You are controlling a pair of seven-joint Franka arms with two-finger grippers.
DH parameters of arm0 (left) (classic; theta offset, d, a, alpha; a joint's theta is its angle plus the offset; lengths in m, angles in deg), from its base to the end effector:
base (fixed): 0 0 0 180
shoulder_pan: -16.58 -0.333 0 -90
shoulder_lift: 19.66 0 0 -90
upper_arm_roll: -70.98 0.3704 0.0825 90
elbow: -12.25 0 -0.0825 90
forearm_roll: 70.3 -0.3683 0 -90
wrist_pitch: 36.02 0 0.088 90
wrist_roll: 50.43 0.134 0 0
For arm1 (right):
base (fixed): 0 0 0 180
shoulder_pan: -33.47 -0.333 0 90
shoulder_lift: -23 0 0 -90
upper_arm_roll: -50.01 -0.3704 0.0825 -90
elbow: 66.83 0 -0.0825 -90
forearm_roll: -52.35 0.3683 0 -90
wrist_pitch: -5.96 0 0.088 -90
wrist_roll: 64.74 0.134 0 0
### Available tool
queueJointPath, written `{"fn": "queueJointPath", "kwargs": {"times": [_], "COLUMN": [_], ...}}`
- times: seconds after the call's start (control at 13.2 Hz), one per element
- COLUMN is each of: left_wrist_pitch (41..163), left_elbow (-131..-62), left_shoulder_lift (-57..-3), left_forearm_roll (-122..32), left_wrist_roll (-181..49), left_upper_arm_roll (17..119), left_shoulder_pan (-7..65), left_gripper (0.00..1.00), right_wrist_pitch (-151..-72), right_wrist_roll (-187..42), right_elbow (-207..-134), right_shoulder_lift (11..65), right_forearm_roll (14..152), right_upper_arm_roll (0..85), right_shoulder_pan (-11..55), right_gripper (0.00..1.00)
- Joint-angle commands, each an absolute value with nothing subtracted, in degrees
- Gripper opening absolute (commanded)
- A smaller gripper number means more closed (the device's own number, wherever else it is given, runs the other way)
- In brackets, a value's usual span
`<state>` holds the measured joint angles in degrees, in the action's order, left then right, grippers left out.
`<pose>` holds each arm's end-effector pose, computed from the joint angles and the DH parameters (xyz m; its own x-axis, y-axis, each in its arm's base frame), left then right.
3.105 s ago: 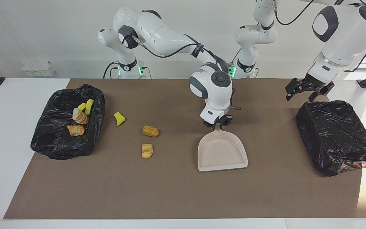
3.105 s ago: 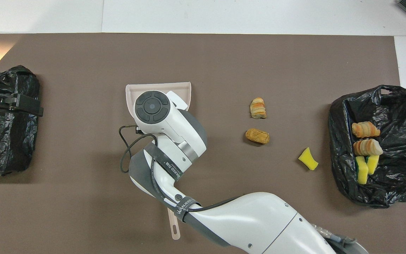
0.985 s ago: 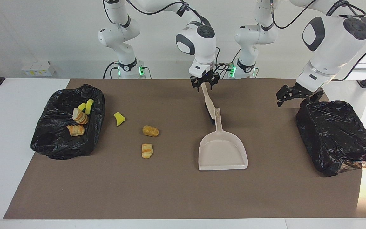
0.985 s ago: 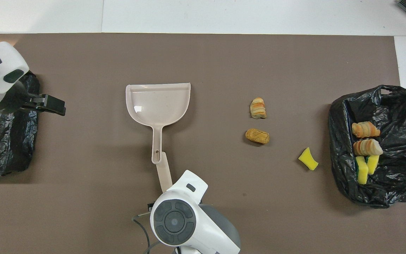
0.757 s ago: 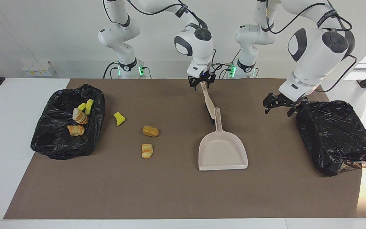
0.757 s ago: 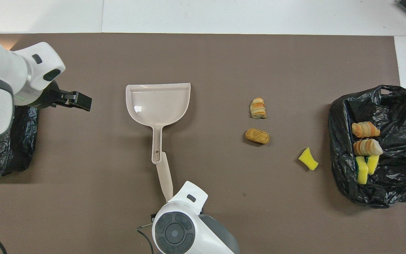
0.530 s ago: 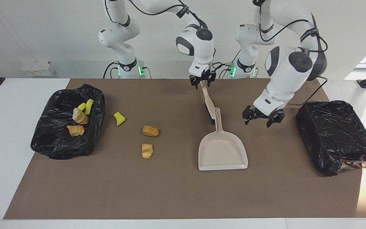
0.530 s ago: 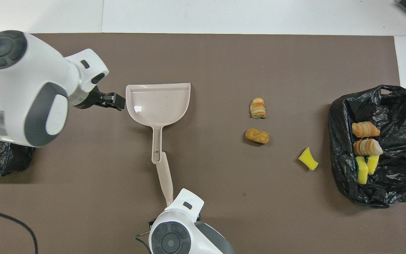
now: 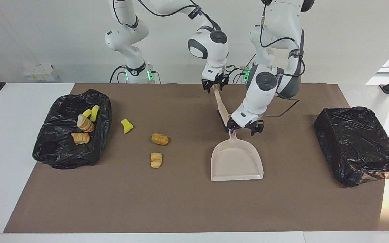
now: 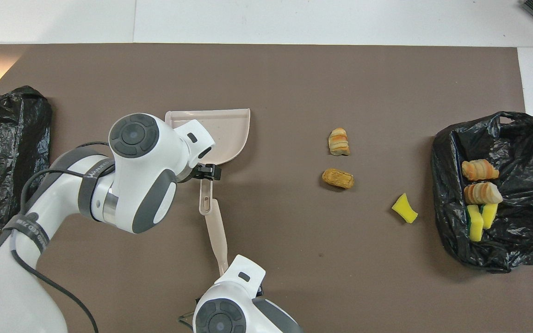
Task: Sweep and dump trash in bin
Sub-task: 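Grasp the dustpan with the left gripper while the right gripper takes the brush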
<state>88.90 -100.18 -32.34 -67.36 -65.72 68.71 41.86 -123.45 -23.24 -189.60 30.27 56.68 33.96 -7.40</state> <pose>0.5294 -0.2783 0.3978 0.9830 -0.1829 -0.0172 -0.1819 -0.9821 0.0478 0.2997 0.4613 0.3841 0.9734 0.2188 -0.0684 0.2146 -0.9746 -0.0635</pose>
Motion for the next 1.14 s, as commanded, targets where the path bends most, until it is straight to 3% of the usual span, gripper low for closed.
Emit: {"fn": "queueJointPath", "kwargs": {"times": [0.0,0.15,0.23,0.3,0.38,0.45,0.53,0.76,1.06], "left_wrist_pitch": [91.3,91.0,91.0,91.0,90.9,90.9,91.0,91.3,91.3], "left_elbow": [-105.7,-107.1,-107.0,-106.9,-106.9,-107.0,-107.0,-107.0,-107.0], "left_shoulder_lift": [-28.5,-27.7,-27.7,-27.7,-27.7,-27.7,-27.7,-27.7,-27.7], "left_forearm_roll": [-68.0,-67.8,-67.8,-67.6,-67.6,-67.6,-67.5,-67.4,-67.4], "left_wrist_roll": [-67.8,-69.2,-69.4,-69.7,-71.2,-72.6,-73.1,-73.1,-73.0], "left_upper_arm_roll": [69.6,69.6,69.5,69.5,69.5,69.5,69.5,69.5,69.5], "left_shoulder_pan": [44.7,45.9,45.9,46.0,46.0,46.4,46.7,46.7,46.7], "left_gripper": [1.00,1.00,1.00,0.88,0.69,0.60,0.60,0.60,0.60], "right_wrist_pitch": [-125.1,-125.1,-125.1,-125.2,-125.2,-125.3,-125.3,-123.9,-110.6], "right_wrist_roll": [-25.0,-25.2,-25.1,-25.1,-25.3,-25.4,-25.4,-24.4,-25.9], "right_elbow": [-191.5,-192.3,-192.4,-192.3,-192.3,-192.3,-192.2,-192.3,-193.2], "right_shoulder_lift": [29.1,28.8,28.8,28.8,28.8,28.9,28.9,26.6,16.4], "right_forearm_roll": [58.4,58.4,58.4,58.5,58.5,58.5,58.5,58.5,58.5], "right_upper_arm_roll": [34.0,34.0,34.0,34.0,34.0,34.0,34.0,34.1,34.1], "right_shoulder_pan": [-7.2,-7.1,-7.1,-7.1,-7.1,-7.0,-7.1,-6.4,1.0], "right_gripper": [0.67,0.62,0.54,0.41,0.23,0.08,0.01,0.00,0.00]}}
